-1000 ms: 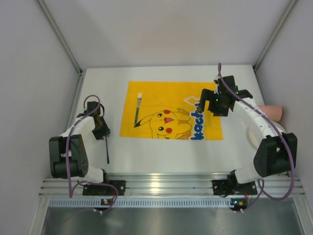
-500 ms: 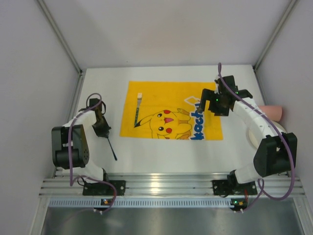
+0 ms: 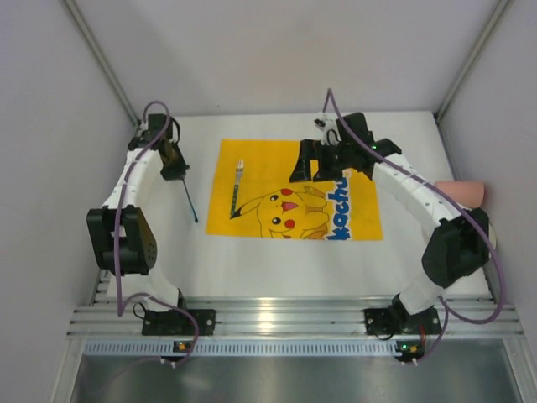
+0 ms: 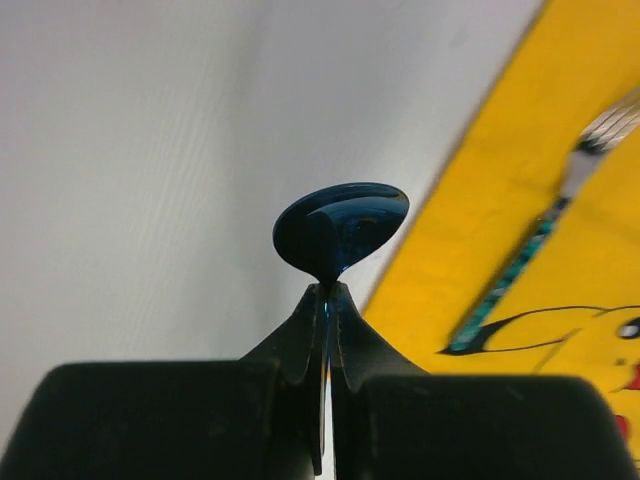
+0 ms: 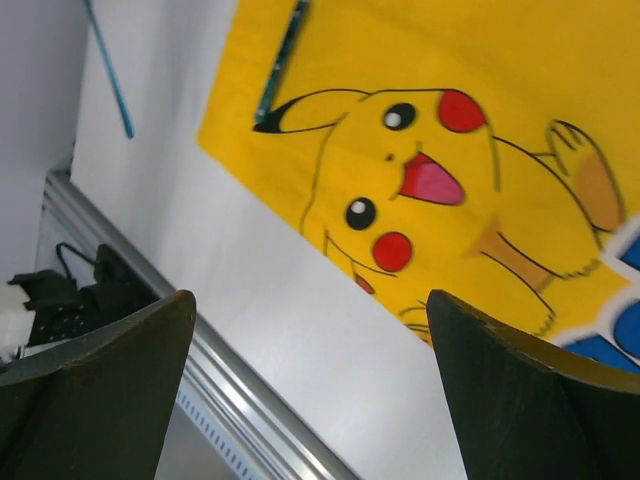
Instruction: Set the dinner table for one person
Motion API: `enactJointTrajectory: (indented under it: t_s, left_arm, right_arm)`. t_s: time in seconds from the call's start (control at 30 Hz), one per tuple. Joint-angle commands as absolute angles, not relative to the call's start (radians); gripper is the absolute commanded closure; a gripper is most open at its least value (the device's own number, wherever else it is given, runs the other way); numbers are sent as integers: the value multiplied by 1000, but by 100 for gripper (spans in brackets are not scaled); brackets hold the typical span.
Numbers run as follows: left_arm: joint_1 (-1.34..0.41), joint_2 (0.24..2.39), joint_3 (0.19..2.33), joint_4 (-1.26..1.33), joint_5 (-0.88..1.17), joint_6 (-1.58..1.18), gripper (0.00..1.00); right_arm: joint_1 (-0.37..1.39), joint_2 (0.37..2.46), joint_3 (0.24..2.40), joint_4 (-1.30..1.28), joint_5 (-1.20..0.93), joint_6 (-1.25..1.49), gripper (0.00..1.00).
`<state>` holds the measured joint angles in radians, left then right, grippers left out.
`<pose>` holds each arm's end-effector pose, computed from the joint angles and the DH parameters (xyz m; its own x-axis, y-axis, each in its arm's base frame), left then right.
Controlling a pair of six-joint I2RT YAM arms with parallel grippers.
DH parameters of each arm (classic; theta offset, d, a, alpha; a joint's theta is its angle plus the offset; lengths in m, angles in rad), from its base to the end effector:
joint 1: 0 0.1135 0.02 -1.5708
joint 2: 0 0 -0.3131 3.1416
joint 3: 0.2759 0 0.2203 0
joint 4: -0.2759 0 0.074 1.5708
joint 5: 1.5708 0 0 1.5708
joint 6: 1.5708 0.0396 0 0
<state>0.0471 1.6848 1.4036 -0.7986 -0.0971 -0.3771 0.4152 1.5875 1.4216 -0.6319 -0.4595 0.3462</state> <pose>0.3288 0.0193 0.3234 -0.7849 -0.4039 -0.4699 -0.4104 0.9070 -0.0941 0.2863 0.1454 0.3724 -0.8350 -0.0357 -0.5491 -0.3844 0.7519 0.5356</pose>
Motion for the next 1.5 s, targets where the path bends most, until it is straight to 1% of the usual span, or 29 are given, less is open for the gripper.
enactJointTrajectory:
  t_s: [0.0, 0.07, 0.1, 0.3, 0.4, 0.53, 0.63, 0.67, 0.73, 0.77, 0.8, 0.87, 0.9, 0.97, 1.0, 1.03, 1.07, 1.1, 1.13, 1.23, 1.27, 1.33, 1.4, 1.47]
  left_arm:
    - [-82, 1762, 1634, -876, -52, -436, 100]
    - [-138, 1813, 1724, -907, -32, -472, 100]
    - [-187, 1859, 1802, -913, -19, -485, 100]
    - [-337, 1997, 2012, -931, 126, -594, 100]
    - [-392, 2031, 2115, -972, 132, -606, 100]
    - [-411, 2011, 2128, -966, 187, -646, 100]
    - [-413, 1979, 2109, -954, 216, -672, 100]
    - [-413, 1971, 2105, -954, 218, -673, 100]
    - [-413, 1954, 2100, -951, 224, -676, 100]
    - [-413, 1950, 2095, -951, 224, -678, 100]
    - [-413, 1944, 2083, -951, 224, -673, 100]
    - [-413, 1934, 2053, -943, 216, -666, 100]
    - [-413, 1931, 2040, -939, 218, -657, 100]
    - [-413, 1924, 2004, -908, 224, -650, 100]
    - [-413, 1913, 1991, -897, 222, -644, 89]
    - [-413, 1908, 1980, -887, 222, -638, 75]
    - [-413, 1905, 1968, -878, 218, -634, 58]
    - [-411, 1901, 1967, -877, 195, -617, 17]
    - [-411, 1898, 1964, -879, 186, -605, 2]
    - [-407, 1888, 1959, -911, 114, -558, 2]
    - [-405, 1873, 1942, -917, 98, -548, 2]
    - [-403, 1853, 1912, -913, 60, -526, 2]
    - [-399, 1820, 1849, -896, 49, -522, 2]
    - [-394, 1793, 1792, -870, 54, -523, 2]
  right_arm:
    - [515, 1669, 1523, -543, -566, 383, 0]
    - [558, 1707, 1567, -512, -569, 406, 0]
    - [574, 1747, 1586, -505, -568, 408, 0]
    - [650, 1877, 1709, -459, -542, 416, 0]
    - [652, 1898, 1695, -445, -515, 429, 0]
    - [653, 1891, 1620, -373, -486, 457, 3]
    - [655, 1901, 1591, -360, -474, 459, 7]
    - [655, 1901, 1580, -359, -466, 456, 10]
    - [655, 1898, 1569, -350, -457, 451, 21]
    - [655, 1893, 1562, -347, -453, 449, 33]
    - [655, 1888, 1559, -341, -446, 449, 62]
    - [653, 1870, 1548, -339, -427, 445, 92]
    - [653, 1859, 1548, -345, -416, 440, 100]
    - [650, 1817, 1520, -341, -388, 434, 100]
    - [646, 1801, 1505, -327, -379, 436, 100]
    - [641, 1784, 1490, -327, -373, 437, 100]
    - [617, 1752, 1459, -327, -365, 440, 100]
    - [600, 1735, 1439, -330, -364, 440, 100]
    - [580, 1718, 1416, -334, -357, 440, 100]
    - [485, 1657, 1312, -363, -331, 408, 100]
    - [444, 1638, 1269, -379, -292, 394, 100]
    - [408, 1637, 1238, -414, -265, 358, 100]
    - [379, 1672, 1230, -481, -238, 331, 100]
    - [374, 1739, 1261, -541, -161, 293, 100]
